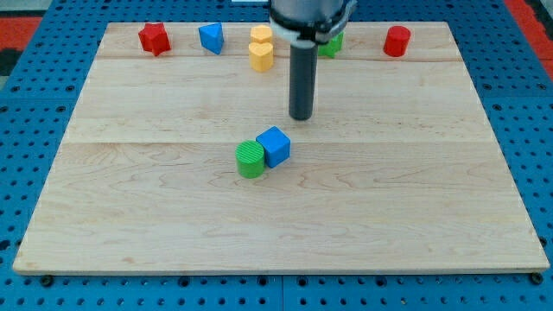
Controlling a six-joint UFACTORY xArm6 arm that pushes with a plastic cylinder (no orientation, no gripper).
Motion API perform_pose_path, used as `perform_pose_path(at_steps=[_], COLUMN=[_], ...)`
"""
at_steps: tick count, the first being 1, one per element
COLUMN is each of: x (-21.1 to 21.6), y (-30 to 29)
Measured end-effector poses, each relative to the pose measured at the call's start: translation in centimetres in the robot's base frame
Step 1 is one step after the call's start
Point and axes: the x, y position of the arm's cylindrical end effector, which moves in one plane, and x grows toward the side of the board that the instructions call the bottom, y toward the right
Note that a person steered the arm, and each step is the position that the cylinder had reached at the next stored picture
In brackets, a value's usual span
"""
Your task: Push the yellow heart above to the blue cube
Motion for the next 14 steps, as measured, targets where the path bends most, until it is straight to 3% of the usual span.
perform_pose_path(at_steps=[1, 3, 4, 5, 6, 7, 12, 14], x=[-5.8, -9.5, -9.3, -4.4, -1.7, -4.3, -11.3, -10.1], y=[2.9, -2.9, -6.3, -8.0, -13.2, -18.5, -13.8, -9.8])
